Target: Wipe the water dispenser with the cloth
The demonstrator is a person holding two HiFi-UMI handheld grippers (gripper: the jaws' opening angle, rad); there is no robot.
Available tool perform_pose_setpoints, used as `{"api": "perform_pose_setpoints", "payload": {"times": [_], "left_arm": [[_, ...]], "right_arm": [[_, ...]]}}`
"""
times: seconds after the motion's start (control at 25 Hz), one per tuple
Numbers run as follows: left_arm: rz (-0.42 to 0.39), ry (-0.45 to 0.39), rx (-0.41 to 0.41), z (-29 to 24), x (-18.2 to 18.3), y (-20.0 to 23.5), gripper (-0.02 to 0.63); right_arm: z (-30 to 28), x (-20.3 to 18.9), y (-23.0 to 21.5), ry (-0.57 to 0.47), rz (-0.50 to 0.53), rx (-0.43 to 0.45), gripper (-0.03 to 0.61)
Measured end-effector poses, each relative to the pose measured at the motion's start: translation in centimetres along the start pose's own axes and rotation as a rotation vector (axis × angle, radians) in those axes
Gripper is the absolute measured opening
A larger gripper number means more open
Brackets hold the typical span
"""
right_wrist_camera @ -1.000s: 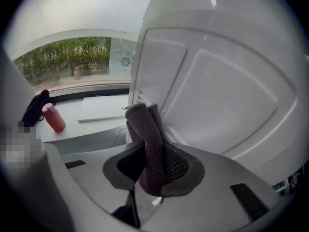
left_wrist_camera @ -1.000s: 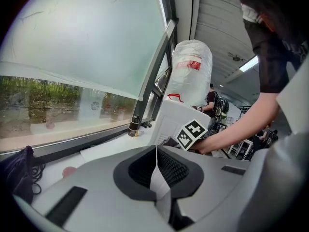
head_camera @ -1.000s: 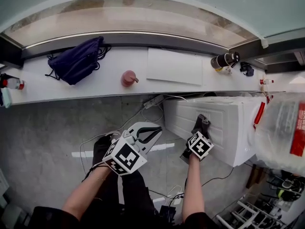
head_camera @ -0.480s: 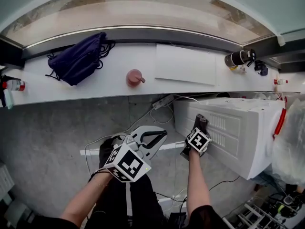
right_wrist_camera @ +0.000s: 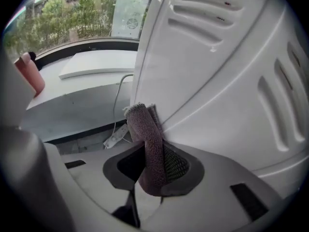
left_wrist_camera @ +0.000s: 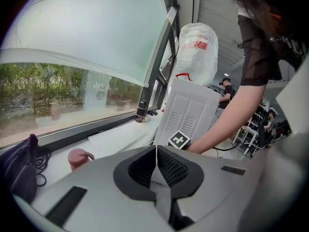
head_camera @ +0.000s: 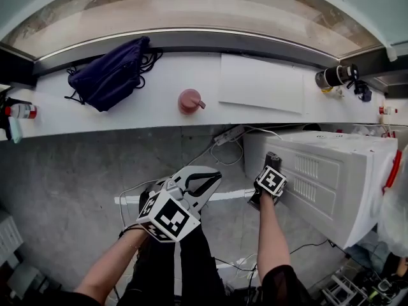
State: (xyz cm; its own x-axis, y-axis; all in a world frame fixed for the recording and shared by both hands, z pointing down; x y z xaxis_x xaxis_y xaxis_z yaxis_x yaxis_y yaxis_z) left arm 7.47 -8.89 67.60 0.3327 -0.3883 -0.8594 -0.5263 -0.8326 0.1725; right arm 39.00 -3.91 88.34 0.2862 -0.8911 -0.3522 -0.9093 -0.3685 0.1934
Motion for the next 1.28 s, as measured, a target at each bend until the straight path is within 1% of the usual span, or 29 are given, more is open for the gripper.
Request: {"api": "perform_pose_setpoints", "payload": {"times": [0.12, 0.24, 0.44, 0.68, 0.76, 0.88, 1.0, 1.16, 1.28], "left_arm": [[-0.001, 0.001, 0.003, 0.1, 0.0, 0.1, 0.02], [-0.006, -0.006, -0.014, 0.3, 0.9, -0.5, 0.02], [-0.035, -0.034, -0.061, 0.3, 4.2, -1.9, 0.02], [-0.057, -0.06, -0.127, 1.4, 8.6, -3.1, 0.02], [-0.076, -0.068, -0.155, 1.8, 9.9, -3.6, 0.02], [-0.104, -0.078, -0.191, 2.3, 11.6, -4.3, 0.02], [-0.107, -0.093, -0.22, 2.5, 13.1, -5.1, 0.02], [-0.109, -0.1, -0.264, 2.7, 14.2, -6.8, 0.02], [-0.112, -0.114, -0.288, 2.7, 14.8, -8.0, 0.02]], "right_arm": [[1.1, 0.4, 0.1, -0.014, 0.006, 0.012, 0.1], [4.9, 1.7, 0.4, -0.077, 0.026, 0.063, 0.1], [12.8, 3.1, -0.1, -0.15, 0.061, 0.176, 0.1], [25.1, 4.9, -1.6, -0.246, 0.048, 0.227, 0.1], [29.1, 5.5, -2.4, -0.283, 0.05, 0.222, 0.1], [34.3, 6.0, -4.1, -0.331, 0.038, 0.191, 0.1], [38.6, 6.3, -6.0, -0.368, 0.025, 0.155, 0.1], [43.1, 5.9, -8.3, -0.395, 0.034, 0.095, 0.101], [44.6, 5.5, -10.2, -0.405, 0.061, 0.05, 0.1]]}}
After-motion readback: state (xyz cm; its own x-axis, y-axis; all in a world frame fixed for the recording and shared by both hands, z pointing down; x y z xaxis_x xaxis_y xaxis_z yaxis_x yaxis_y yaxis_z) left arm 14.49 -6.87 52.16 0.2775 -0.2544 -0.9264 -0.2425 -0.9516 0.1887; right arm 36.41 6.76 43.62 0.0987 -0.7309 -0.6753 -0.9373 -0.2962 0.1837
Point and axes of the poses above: the fingertips, and each gripper's own axes: z backward along the fingers, y to its left, x out of its top, the point moved 4 cm from there along z, backward along the fingers, and after that the axes turned 11 degrees about x, right-handed, at the moved point
